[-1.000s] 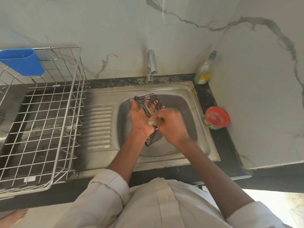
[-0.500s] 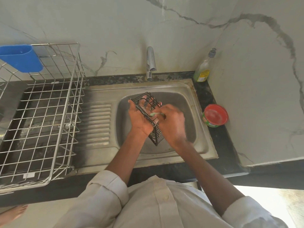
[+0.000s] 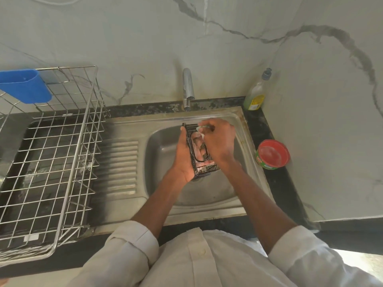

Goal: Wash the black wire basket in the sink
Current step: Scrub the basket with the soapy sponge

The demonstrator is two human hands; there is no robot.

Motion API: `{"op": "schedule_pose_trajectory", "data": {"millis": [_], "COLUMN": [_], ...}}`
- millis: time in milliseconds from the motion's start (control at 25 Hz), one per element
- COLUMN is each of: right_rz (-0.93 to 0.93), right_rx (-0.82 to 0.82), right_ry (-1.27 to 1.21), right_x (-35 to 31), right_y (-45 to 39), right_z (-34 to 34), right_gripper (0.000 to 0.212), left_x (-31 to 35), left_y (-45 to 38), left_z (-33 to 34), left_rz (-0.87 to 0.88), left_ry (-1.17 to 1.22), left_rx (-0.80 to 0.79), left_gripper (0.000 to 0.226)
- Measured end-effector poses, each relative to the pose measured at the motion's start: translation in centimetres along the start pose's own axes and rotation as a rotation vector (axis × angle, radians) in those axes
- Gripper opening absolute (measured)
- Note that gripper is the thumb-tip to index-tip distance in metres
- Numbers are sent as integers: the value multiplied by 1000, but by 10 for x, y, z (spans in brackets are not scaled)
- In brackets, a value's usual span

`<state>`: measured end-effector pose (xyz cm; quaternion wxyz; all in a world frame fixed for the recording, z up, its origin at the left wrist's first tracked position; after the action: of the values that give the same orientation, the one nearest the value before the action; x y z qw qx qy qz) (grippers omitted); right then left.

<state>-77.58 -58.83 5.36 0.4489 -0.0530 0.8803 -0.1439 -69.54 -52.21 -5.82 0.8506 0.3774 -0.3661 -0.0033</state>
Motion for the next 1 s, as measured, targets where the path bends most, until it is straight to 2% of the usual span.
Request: {"op": "schedule_pose_trajectory", "data": {"millis": [200, 280, 400, 440, 560, 640, 680, 880, 920, 1000], "right_rz": [-242, -231, -42, -12, -24, -78, -98, -11, -24, -68], "right_rx": [-299, -253, -8, 6, -201, -366, -385, -85, -75, -182], "right_ry": [39, 42, 19, -12, -30, 67, 110, -57, -57, -14], "right_x": [-13, -3, 5, -2, -18, -12, -9, -20, -20, -20], "right_y": [49, 51, 13, 7, 20, 39, 42, 17, 11, 10], "right_z": [11, 0, -9, -4, 14, 13, 8, -2, 2, 17], "right_gripper": [26, 31, 28, 25, 22, 23, 24, 25, 25, 28], "left_x": [4, 3, -9, -12, -9, -1, 2, -4, -3, 0], "left_y": [-12, -11, -3, -1, -3, -5, -6, 1, 3, 4], "left_z": [-12, -12, 2, 5, -1, -4, -5, 11, 13, 15], "left_rz": [-46, -63, -79, -70, -84, -95, -92, -52, -40, -41], "left_ry": [126, 147, -4, -36, 13, 90, 120, 85, 76, 81], "left_rx": [-22, -34, -60, -45, 18, 0, -3, -53, -62, -70], "left_gripper": [77, 77, 79, 76, 75, 81, 82, 65, 64, 66]}}
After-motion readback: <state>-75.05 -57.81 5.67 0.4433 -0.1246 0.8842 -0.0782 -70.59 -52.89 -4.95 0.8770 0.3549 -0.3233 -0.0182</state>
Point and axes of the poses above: each hand's wrist, its own y-axis away from the middle knuckle, its own z-axis out of the palm, x = y × z, the point moved 9 cm from there along -y, towards the middle knuckle, and after that the axes turned 14 degrees about x, right-handed, at the moved point
